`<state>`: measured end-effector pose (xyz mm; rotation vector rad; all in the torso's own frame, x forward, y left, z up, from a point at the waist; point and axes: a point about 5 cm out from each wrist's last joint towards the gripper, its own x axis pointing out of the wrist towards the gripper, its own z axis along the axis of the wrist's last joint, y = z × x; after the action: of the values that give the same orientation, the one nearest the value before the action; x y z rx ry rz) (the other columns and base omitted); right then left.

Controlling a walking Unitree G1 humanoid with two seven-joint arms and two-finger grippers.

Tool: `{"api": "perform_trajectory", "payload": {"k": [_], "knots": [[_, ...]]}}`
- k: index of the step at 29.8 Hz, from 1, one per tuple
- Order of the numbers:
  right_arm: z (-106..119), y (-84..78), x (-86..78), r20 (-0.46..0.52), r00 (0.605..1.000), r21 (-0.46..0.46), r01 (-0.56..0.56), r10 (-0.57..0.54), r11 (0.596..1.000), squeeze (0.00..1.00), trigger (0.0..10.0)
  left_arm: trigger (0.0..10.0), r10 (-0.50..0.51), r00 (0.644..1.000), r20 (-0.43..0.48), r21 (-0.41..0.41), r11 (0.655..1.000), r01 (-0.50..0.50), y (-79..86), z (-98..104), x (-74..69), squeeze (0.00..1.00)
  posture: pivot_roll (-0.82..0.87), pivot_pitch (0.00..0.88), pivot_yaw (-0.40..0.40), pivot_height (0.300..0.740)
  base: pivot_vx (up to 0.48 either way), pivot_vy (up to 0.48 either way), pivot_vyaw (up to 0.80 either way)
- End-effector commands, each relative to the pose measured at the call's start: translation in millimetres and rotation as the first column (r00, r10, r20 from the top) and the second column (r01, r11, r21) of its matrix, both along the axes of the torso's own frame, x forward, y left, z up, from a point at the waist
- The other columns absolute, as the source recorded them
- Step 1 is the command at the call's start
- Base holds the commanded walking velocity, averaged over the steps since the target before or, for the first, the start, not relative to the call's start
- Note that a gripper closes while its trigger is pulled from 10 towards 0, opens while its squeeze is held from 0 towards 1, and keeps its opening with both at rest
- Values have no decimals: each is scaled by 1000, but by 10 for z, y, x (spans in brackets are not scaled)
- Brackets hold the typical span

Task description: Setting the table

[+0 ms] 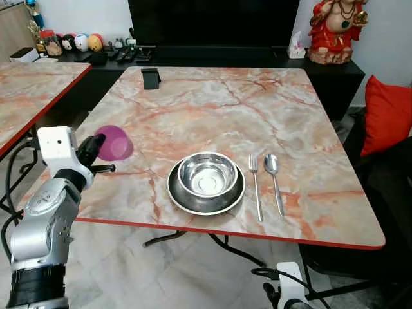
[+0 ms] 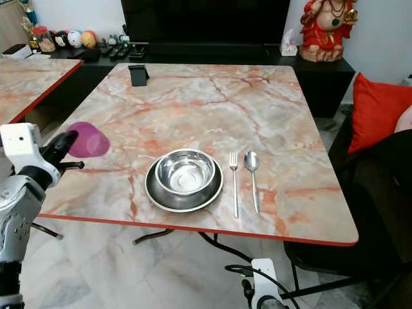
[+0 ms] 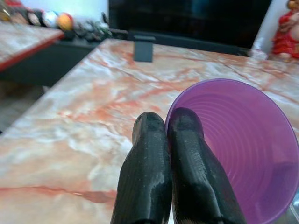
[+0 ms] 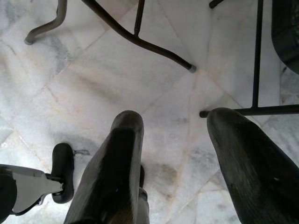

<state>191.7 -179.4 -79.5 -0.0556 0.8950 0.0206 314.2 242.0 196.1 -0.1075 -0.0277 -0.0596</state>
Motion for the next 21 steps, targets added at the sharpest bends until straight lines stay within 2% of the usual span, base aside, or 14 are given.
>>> {"api": "perform_trajectory", "payload": {"k": [1,5,8,10,13,17,21], "knots": [[-4,9,-5,-4,1000,4,3,-3,1000,0,10000,10000,-21,999,-40,3,1000,21,-12,-25,50,0,-34,0,19,740,0,0,0],[-6,13,-7,-4,1000,5,3,-3,1000,0,10000,10000,-24,992,-125,36,999,29,-64,-126,163,0,-43,0,24,740,0,0,0],[-6,18,-6,-4,1000,7,5,-5,1000,0,10000,10000,-70,982,-176,30,997,77,-189,-135,295,0,-49,0,28,740,0,0,0],[-5,21,-5,-4,1000,7,5,-5,1000,0,10000,10000,-79,980,-185,29,996,86,-208,-134,319,0,-51,0,29,740,0,0,0],[-3,29,2,-3,1000,10,6,-6,1000,0,10000,10000,-86,974,-210,28,995,94,-300,-118,476,0,-54,0,31,740,0,0,0],[-1,35,8,-3,1000,11,7,-7,1000,0,10000,10000,-108,973,-203,20,993,114,-392,-90,554,0,-60,0,35,740,0,0,0],[1,42,14,-2,1000,13,12,-12,1000,0,10000,10000,-91,963,-255,47,993,106,-452,-133,630,0,-63,0,37,740,0,0,0]]}}
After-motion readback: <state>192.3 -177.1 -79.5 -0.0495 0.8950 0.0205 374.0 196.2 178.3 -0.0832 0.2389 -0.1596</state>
